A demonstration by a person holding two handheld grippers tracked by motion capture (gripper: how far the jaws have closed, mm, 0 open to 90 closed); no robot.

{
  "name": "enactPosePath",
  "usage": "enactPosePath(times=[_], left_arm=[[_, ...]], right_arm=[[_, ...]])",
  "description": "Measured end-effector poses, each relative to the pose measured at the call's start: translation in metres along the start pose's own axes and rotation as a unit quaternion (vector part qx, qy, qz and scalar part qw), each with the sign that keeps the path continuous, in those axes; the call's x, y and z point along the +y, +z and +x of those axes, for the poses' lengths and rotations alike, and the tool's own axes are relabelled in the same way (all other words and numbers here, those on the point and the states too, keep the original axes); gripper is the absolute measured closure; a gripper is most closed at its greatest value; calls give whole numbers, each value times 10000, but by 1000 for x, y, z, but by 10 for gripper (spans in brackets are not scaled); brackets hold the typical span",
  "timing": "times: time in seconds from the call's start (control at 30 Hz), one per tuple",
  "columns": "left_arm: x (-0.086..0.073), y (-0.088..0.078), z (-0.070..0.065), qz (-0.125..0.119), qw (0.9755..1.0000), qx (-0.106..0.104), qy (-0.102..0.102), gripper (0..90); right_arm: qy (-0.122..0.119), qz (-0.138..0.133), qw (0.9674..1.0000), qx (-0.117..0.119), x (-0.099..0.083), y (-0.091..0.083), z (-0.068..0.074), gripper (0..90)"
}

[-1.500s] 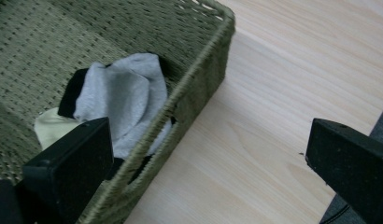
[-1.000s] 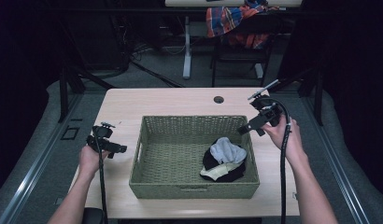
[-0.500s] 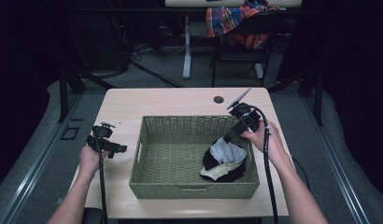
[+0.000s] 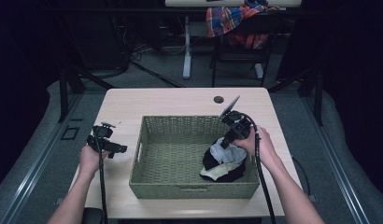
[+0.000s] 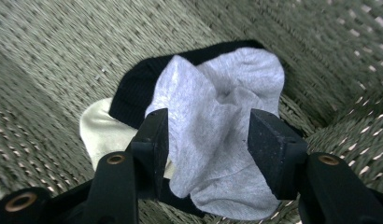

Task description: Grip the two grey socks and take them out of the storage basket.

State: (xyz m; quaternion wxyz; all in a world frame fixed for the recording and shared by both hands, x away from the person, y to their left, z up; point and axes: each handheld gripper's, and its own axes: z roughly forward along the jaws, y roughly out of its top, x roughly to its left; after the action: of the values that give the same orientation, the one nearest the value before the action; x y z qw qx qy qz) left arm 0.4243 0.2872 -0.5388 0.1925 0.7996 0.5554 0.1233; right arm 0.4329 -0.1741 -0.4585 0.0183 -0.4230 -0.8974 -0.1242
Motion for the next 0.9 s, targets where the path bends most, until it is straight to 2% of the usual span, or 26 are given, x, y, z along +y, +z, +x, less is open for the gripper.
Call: enactPosePath(times=[0.03, 0.1, 0.17, 0.2, 0.23, 0.3, 0.33, 0.4, 0.43, 0.47, 0.5, 0.53, 0.57, 0.67, 0.7, 0.73, 0.77, 0.83, 0.9], left_arm=[[0, 0, 0, 5, 10000, 2, 3, 0], [0, 0, 0, -3, 10000, 24, 4, 1], [0, 0, 0, -4, 10000, 25, 6, 0], [0, 0, 0, -1, 10000, 27, 6, 1], [0, 0, 0, 0, 10000, 25, 4, 1], [0, 0, 0, 4, 10000, 21, 0, 1], [0, 0, 0, 7, 10000, 20, 0, 1], [0, 1, 0, 16, 10000, 13, 4, 1], [0, 1, 0, 16, 10000, 13, 4, 1], [0, 1, 0, 17, 10000, 14, 17, 1], [0, 1, 0, 19, 10000, 17, 19, 1], [0, 1, 0, 14, 10000, 15, 7, 1], [0, 1, 0, 13, 10000, 11, 11, 1], [0, 1, 0, 19, 10000, 16, 8, 1], [0, 1, 0, 16, 10000, 19, 12, 1], [0, 1, 0, 17, 10000, 17, 23, 1], [0, 1, 0, 18, 10000, 17, 21, 1], [0, 1, 0, 17, 10000, 24, 18, 1], [0, 1, 0, 21, 10000, 24, 22, 1]], right_arm=[[-49, 97, 9999, -11, 1, 1, 0, 485], [42, 74, 10000, -14, 0, 7, 2, 485], [-77, 243, 9996, -101, 2, 13, 2, 501], [-51, 408, 9991, -95, 3, 17, 4, 538], [-51, 408, 9991, -95, 3, 17, 4, 538], [-82, 361, 9992, -119, 3, 20, 5, 600], [-76, 424, 9990, -109, 3, 20, 5, 620], [-182, 480, 9987, -72, 4, 20, 5, 723], [-182, 480, 9987, -72, 4, 20, 5, 723], [-59, 430, 9990, -57, 3, 20, 7, 753], [-153, 385, 9991, -85, 3, 19, 6, 781], [-62, 388, 9992, -39, 3, 17, 7, 805], [-84, 346, 9994, -32, 2, 15, 6, 815], [-113, 304, 9995, 9, 2, 8, 7, 828], [-125, 175, 9998, 32, 2, 6, 8, 830], [-182, 155, 9997, 35, 2, 3, 8, 831], [-128, 34, 9999, 65, 1, 0, 9, 832], [-102, 79, 9998, 122, 2, -5, 11, 833], [-151, -52, 9998, 135, 1, -9, 11, 833]])
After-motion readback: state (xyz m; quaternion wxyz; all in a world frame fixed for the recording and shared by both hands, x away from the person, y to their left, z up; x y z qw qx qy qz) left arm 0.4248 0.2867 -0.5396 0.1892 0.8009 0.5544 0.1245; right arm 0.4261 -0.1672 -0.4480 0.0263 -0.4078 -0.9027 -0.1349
